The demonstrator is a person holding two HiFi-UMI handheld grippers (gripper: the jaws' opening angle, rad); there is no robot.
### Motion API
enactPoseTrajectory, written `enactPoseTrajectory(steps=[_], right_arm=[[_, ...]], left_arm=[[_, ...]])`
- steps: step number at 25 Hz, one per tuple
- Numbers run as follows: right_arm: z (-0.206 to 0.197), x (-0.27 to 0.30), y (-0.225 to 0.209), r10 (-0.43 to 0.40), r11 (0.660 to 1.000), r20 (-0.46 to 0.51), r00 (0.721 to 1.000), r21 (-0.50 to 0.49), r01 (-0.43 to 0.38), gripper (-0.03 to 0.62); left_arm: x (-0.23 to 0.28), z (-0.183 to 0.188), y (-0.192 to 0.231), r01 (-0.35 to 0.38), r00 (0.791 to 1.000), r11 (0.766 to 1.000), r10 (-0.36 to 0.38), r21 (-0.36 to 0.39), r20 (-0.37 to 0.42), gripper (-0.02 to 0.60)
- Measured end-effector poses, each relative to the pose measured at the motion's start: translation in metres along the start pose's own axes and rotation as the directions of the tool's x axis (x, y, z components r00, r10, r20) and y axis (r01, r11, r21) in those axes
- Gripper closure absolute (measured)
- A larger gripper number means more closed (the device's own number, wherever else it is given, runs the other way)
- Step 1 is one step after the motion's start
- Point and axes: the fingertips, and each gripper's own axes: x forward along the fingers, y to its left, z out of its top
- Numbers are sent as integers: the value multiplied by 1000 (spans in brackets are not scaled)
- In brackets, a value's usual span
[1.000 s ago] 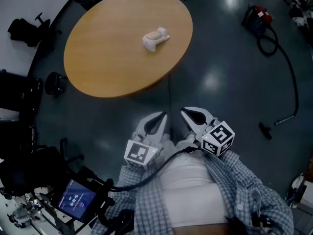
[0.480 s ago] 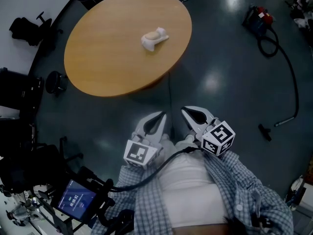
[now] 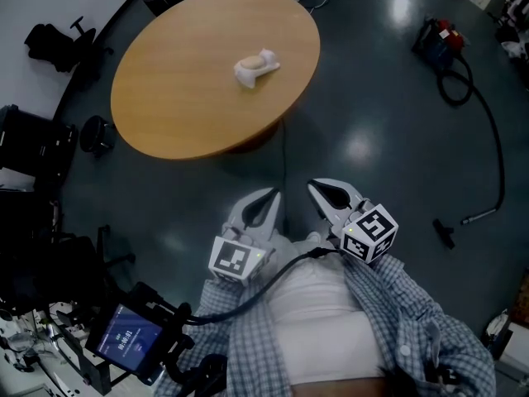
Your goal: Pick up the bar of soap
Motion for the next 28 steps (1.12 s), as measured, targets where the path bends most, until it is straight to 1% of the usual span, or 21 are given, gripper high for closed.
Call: enactPoseTrajectory(steps=[6,13,16,19,23,28], right_arm=[[1,-8,-14,1,1000,-1,1000,15,-1,591],[10,-11,-25,-4,1000,3,1000,7,4,591],[11,-3,-36,-16,1000,0,1000,14,16,591],[12,16,-51,-27,999,-7,1000,19,27,591],[25,50,-73,-44,999,-12,999,2,44,591],[47,101,-102,-68,997,-29,997,-22,67,591]], left_arm=[[7,-9,-8,-13,999,1000,13,-1,-30,583],[16,4,-5,-31,999,1000,31,3,-9,583],[23,2,3,-29,1000,1000,29,0,-12,583],[36,-1,24,-29,1000,999,29,-15,-11,583],[60,2,65,-28,1000,999,28,-29,-3,583],[90,11,116,1,1000,999,-2,-32,-19,583]])
